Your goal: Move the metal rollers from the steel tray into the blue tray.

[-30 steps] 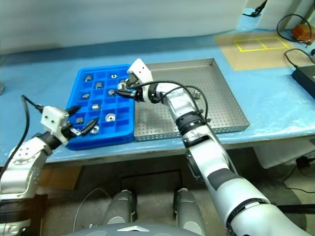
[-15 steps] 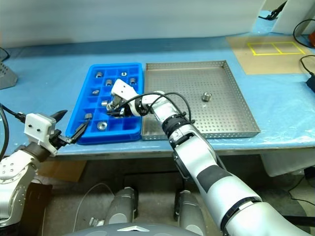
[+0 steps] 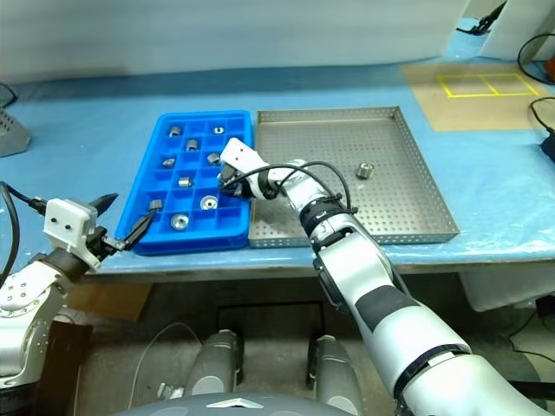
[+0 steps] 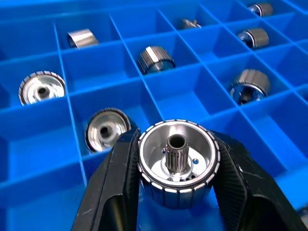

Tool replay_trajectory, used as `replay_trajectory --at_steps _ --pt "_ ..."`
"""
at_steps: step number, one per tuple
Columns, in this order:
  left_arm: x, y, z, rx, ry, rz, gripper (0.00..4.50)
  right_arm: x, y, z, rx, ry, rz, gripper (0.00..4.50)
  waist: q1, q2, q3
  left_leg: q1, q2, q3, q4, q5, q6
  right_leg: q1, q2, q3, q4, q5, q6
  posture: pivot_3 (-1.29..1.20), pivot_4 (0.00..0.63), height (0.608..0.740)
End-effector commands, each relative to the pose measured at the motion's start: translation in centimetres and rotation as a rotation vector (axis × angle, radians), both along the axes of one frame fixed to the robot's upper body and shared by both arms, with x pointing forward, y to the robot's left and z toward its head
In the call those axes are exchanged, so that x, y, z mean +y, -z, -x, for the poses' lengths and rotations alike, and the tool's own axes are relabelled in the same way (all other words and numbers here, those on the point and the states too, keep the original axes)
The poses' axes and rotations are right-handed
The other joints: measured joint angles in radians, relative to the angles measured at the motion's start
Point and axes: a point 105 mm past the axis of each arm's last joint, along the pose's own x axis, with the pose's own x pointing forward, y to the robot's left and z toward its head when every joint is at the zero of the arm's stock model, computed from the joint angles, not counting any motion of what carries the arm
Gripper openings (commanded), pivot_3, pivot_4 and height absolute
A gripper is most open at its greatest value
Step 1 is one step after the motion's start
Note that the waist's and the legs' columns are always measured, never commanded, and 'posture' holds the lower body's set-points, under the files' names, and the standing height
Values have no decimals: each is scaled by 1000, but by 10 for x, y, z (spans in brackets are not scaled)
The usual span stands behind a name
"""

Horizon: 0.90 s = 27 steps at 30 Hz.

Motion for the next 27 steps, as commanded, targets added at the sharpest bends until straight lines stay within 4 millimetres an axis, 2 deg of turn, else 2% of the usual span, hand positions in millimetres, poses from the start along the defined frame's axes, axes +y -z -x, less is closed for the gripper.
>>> replay_trajectory --at_steps 1,7,13,20,24,27 --pt "-2 -10 -1 -43 20 -27 4206 2 -18 -9 -79 60 -31 1674 0 0 0 0 0 0 0 0 0 0 0 0 0 0 0 241 150 740" --pt "-7 -8 -3 -40 34 -21 4206 1 -29 -23 -76 219 -133 1674 1 0 0 0 0 0 0 0 0 0 0 0 0 0 0 241 150 740" --pt "-10 -12 0 -46 33 -20 4206 4 -23 -22 -39 247 -152 1674 1 0 0 0 0 0 0 0 0 0 0 0 0 0 0 253 150 740" --pt "-12 -15 5 -47 19 -17 4206 13 -28 -20 -41 253 -190 1674 2 0 0 0 0 0 0 0 0 0 0 0 1 0 0 282 150 740" --pt "-12 -16 7 -46 12 -17 4206 12 -25 -21 -20 271 -199 3002 3 0 0 0 0 0 0 0 0 0 0 0 1 0 0 280 150 740" --pt "-20 -17 2 -45 39 -7 4206 4 -32 -27 -47 309 -229 3983 2 0 0 0 0 0 0 0 0 0 0 0 1 0 0 234 150 740"
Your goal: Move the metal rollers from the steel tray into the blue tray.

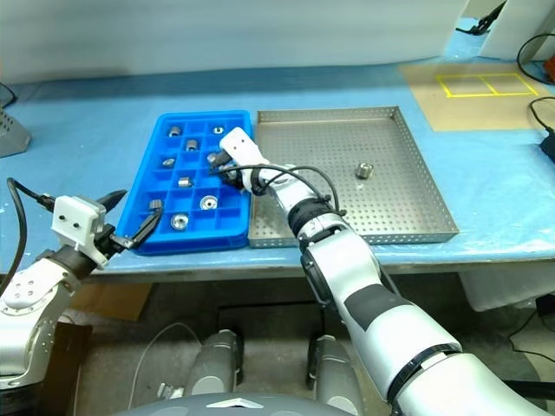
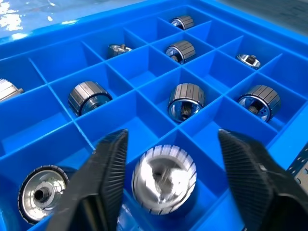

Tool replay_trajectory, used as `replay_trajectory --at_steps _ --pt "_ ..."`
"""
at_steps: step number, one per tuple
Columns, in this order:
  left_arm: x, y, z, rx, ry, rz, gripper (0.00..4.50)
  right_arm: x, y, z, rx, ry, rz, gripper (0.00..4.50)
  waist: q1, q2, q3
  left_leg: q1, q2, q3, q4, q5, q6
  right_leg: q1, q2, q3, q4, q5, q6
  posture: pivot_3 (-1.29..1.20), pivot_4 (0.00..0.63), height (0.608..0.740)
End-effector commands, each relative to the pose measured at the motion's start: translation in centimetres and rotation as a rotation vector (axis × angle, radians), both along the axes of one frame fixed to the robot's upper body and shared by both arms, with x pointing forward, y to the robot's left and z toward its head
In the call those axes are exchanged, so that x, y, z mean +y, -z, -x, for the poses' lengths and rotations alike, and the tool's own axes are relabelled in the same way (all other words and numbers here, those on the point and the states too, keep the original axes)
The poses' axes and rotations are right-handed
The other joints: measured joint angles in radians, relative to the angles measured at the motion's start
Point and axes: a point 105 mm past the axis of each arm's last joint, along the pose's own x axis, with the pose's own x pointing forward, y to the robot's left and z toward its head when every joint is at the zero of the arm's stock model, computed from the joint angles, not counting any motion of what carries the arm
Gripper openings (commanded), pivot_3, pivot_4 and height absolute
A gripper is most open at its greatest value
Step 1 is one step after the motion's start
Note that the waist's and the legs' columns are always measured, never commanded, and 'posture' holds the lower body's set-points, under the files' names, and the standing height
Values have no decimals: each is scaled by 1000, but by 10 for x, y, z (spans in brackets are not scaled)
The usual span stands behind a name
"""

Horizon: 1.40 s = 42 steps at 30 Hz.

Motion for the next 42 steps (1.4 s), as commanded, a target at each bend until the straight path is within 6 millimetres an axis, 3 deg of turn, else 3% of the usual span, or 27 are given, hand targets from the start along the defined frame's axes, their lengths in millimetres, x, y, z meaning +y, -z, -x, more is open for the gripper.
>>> replay_trajectory --at_steps 1,6,11,20,23,29,39,42 --pt "-11 -14 -5 -51 43 4 4206 -6 -27 -9 -64 45 -75 3983 1 0 0 0 0 0 0 0 0 0 0 0 0 0 0 213 150 740" --pt "-33 -14 -29 -47 152 26 4206 -52 -46 -30 -126 198 -131 3983 -2 1 1 0 -1 0 2 0 0 1 0 0 1 0 0 72 150 740" --pt "-64 -17 -61 -56 288 38 4206 -122 -47 -45 -158 377 -119 3983 -24 1 0 0 -6 0 6 0 0 1 0 1 5 0 0 -82 150 740" --pt "-96 -17 -83 -59 437 40 4206 -206 -36 -49 -132 668 -63 3983 -121 1 0 -2 -7 1 7 0 0 -1 0 2 6 1 0 -212 150 740" --pt "-99 -17 -85 -60 451 41 4206 -214 -30 -48 -88 702 -81 3983 -141 1 0 -2 -7 1 8 1 0 -1 1 2 7 1 -1 -217 150 740" --pt "-90 -13 -85 -54 430 30 4206 -208 -21 -47 59 701 -225 3983 -141 1 0 -1 -7 1 12 0 0 -1 0 2 10 1 -1 -192 150 740" --pt "-70 -3 -80 -39 368 20 4206 -202 5 -45 157 731 -180 3983 -136 1 0 -2 -7 1 13 0 1 -1 0 2 10 1 -1 -156 150 740" --pt "-65 -2 -78 -38 353 16 4206 -195 7 -44 166 697 -188 3367 -134 1 0 -2 -6 1 13 0 1 -1 0 2 10 1 -1 -143 150 740"
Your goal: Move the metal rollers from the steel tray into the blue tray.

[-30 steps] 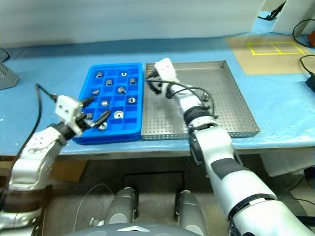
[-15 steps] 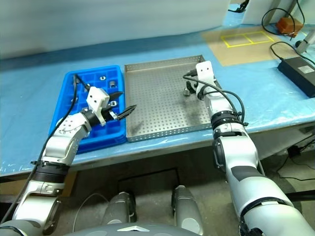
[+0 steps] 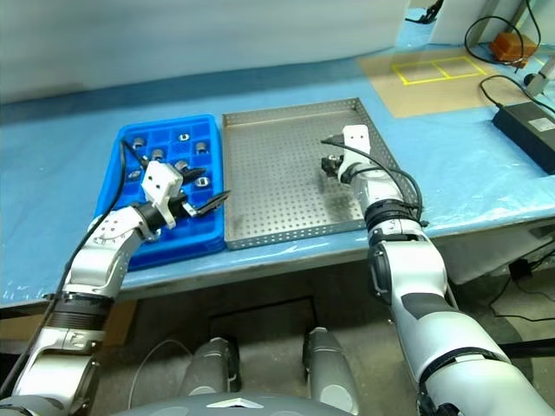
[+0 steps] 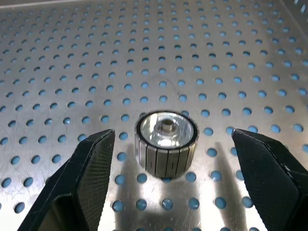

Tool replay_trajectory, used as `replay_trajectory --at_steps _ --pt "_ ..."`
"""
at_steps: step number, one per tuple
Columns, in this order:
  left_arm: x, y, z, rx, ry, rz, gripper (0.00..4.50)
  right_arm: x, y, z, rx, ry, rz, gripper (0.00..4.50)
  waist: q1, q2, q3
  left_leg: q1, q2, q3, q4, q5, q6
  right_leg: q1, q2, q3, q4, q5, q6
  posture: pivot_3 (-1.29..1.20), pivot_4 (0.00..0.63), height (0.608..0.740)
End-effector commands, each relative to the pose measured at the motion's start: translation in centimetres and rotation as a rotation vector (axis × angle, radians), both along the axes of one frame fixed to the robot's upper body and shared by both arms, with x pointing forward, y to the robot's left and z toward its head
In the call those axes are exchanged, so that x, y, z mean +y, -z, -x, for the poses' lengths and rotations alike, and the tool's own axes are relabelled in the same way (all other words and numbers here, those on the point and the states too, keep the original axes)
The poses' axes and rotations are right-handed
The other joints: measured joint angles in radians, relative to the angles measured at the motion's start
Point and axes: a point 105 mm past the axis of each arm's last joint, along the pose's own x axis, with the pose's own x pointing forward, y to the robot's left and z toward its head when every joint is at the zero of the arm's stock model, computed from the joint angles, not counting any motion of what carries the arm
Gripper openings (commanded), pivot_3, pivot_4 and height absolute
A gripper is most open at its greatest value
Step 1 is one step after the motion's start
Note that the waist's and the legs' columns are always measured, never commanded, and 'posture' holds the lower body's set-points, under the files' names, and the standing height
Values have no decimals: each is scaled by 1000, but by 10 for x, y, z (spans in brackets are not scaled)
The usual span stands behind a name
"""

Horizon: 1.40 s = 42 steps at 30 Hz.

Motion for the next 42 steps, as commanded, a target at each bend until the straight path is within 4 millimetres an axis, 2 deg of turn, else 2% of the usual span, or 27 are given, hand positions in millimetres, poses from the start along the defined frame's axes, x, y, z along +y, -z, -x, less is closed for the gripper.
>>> replay_trajectory --at_steps 1,5,11,15,20,23,25,27,30,35,42 --pt "10 -12 2 -59 -28 -7 4206 13 -20 -5 -63 -47 -19 3097 1 0 0 0 0 0 0 0 0 0 0 0 0 0 0 -136 150 740" --pt "12 -11 5 -56 -36 -8 4206 21 -37 -8 -169 -91 36 1662 5 0 0 0 0 0 0 0 0 0 0 0 0 0 0 -121 150 740" --pt "18 -11 10 -59 -68 -12 4206 47 -51 -8 -266 -200 92 1600 7 0 0 0 0 0 0 0 0 0 0 0 0 0 0 -78 150 740" --pt "30 -16 17 -71 -113 -21 4206 82 -72 -1 -351 -359 9 1600 8 0 0 0 1 0 0 0 0 0 0 0 0 0 0 -27 150 740" --pt "51 -20 32 -80 -194 -39 4206 144 -93 29 -437 -723 -107 1600 22 0 0 0 2 0 -1 0 0 -1 0 -1 0 0 0 65 150 740" --pt "65 -23 44 -81 -253 -48 4206 169 -98 53 -456 -934 -134 1600 46 0 0 0 3 0 -1 0 0 -1 0 -2 0 -1 -1 110 150 740" --pt "74 -22 51 -77 -295 -57 4206 181 -95 70 -442 -1080 -133 1600 60 0 0 0 6 0 -2 0 0 0 0 -2 0 -1 -1 146 150 740" --pt "82 -22 60 -73 -334 -65 4206 190 -84 87 -406 -1222 -81 1600 79 0 0 0 7 0 -2 0 0 0 0 -3 -1 -1 -1 169 150 740" --pt "84 -23 69 -71 -363 -64 4206 195 -67 99 -349 -1342 8 1600 105 0 0 1 8 -1 -2 0 0 2 0 -3 -2 -1 -1 192 150 740" --pt "82 -24 73 -67 -379 -60 4206 193 -49 108 -281 -1433 93 1600 126 0 0 1 8 -1 -2 0 0 2 0 -3 -2 -4 4 208 150 740" --pt "79 -27 71 -67 -377 -59 4206 186 -32 108 -223 -1450 187 1600 130 0 0 2 10 -1 -4 0 -1 2 0 -3 -2 -5 6 190 150 740"
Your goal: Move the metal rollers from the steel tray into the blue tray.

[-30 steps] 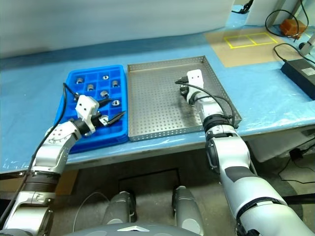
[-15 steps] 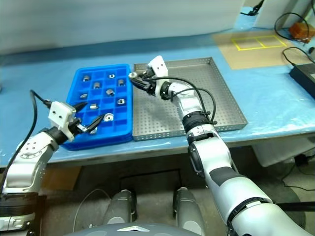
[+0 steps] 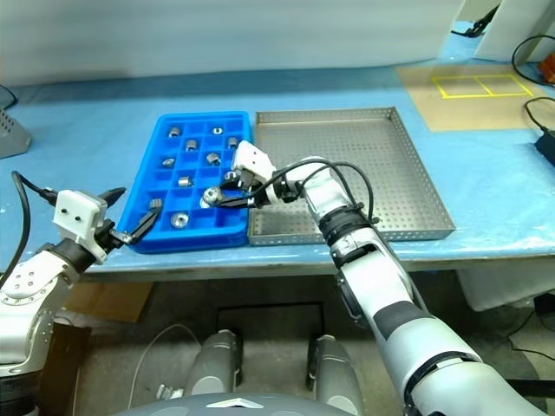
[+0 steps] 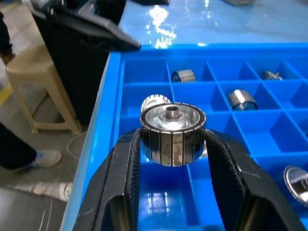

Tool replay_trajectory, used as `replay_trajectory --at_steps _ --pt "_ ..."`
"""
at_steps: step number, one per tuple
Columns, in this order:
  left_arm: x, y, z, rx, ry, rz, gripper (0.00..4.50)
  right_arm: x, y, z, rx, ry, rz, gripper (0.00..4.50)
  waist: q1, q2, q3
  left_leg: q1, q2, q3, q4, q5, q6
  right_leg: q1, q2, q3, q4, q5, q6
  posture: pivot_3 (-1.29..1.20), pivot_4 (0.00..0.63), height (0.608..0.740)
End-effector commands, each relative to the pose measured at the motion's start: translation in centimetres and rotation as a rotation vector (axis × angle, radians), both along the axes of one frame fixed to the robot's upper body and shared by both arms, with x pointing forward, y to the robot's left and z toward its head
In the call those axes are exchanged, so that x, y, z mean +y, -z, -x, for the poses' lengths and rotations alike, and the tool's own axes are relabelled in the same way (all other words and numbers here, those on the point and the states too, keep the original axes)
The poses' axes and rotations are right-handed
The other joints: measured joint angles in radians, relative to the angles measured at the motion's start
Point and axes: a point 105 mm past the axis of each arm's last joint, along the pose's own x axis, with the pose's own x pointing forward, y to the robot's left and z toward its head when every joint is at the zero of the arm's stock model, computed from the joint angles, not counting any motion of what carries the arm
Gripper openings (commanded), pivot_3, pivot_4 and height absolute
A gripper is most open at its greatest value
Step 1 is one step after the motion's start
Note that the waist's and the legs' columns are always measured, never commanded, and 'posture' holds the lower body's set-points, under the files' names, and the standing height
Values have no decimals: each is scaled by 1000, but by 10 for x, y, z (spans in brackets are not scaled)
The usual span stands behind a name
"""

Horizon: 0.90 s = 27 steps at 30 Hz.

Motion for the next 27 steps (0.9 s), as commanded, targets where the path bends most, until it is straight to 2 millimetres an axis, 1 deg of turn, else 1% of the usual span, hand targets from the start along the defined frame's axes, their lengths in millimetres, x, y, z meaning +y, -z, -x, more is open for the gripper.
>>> replay_trajectory --at_steps 1,3,6,7,9,11,12,14,16,17,18,19,21,23,24,27 --pt "-1 -15 0 -53 3 -9 4206 -2 -3 3 -29 -38 21 1600 1 0 0 0 0 0 -1 0 0 0 0 0 0 1 -1 189 150 740" --pt "-3 -15 -2 -52 9 -8 4206 -6 1 5 -13 -46 38 1600 1 0 0 0 0 0 -1 0 0 0 0 0 -2 3 -5 182 150 740" --pt "-4 -16 -4 -54 16 -9 4206 -11 5 7 18 -42 58 1600 1 0 0 -2 -1 0 -1 0 0 0 0 0 -4 3 -6 175 150 740" --pt "-5 -16 -5 -55 20 -10 4206 -14 7 7 24 -43 69 2329 0 0 0 -2 0 0 -1 0 0 0 0 0 -4 3 -6 167 150 740" --pt "-7 -17 -7 -55 32 -7 4206 -17 6 8 25 -34 73 3035 0 0 0 -2 0 1 -2 0 0 0 0 0 -4 3 -6 161 150 740" --pt "-13 -15 -11 -49 56 8 4206 -15 -3 3 2 6 48 3691 0 0 0 -1 0 1 -2 0 0 0 0 0 -4 3 -6 144 150 740" --pt "-19 -12 -15 -41 75 14 4206 -13 -13 -2 -23 46 9 3991 -1 0 0 -1 0 1 -2 0 0 0 0 0 -4 3 -6 139 150 740" --pt "-33 -10 -24 -46 115 41 4206 -11 -37 -18 -39 172 -122 3991 -1 0 0 0 -1 1 -2 0 0 1 0 0 -4 2 -4 113 150 740" --pt "-50 -11 -32 -56 172 81 4206 -20 -54 -29 -4 276 -253 3991 -2 0 0 0 -1 1 -2 0 0 0 0 0 -3 2 -3 81 150 740" --pt "-58 -10 -35 -57 198 95 4206 -25 -60 -31 -4 302 -320 3991 -2 0 0 0 -1 1 -1 0 0 1 0 0 -3 2 -3 55 150 740" --pt "-64 -10 -37 -60 221 106 4206 -32 -60 -33 -50 337 -338 3991 -1 0 0 0 -1 1 -1 0 0 1 0 0 -3 2 -3 42 150 740" --pt "-68 -11 -41 -75 234 127 4206 -40 -54 -36 -74 376 -310 3991 -3 -1 0 0 -1 1 -1 0 0 1 0 0 -4 3 -4 29 150 740" --pt "-73 -11 -48 -90 251 148 4206 -54 -42 -34 -47 406 -281 3991 -5 -1 -1 0 -3 1 -1 0 0 2 0 0 -4 3 -6 -20 150 740" --pt "-78 -6 -55 -85 276 143 4206 -68 -40 -32 -25 445 -318 4348 -17 -2 -1 0 -6 1 -2 0 0 3 0 0 -6 4 -6 -45 150 740" --pt "-82 -4 -57 -81 299 150 4353 -74 -39 -29 -30 458 -327 4499 -25 -2 -1 -1 -7 1 -2 0 0 3 0 0 -6 4 -6 -71 150 740" --pt "-92 -2 -60 -75 366 168 4353 -91 -29 -22 -27 496 -317 4499 -52 -2 -1 -2 -8 1 -2 0 0 2 0 0 -7 4 -5 -117 150 740"
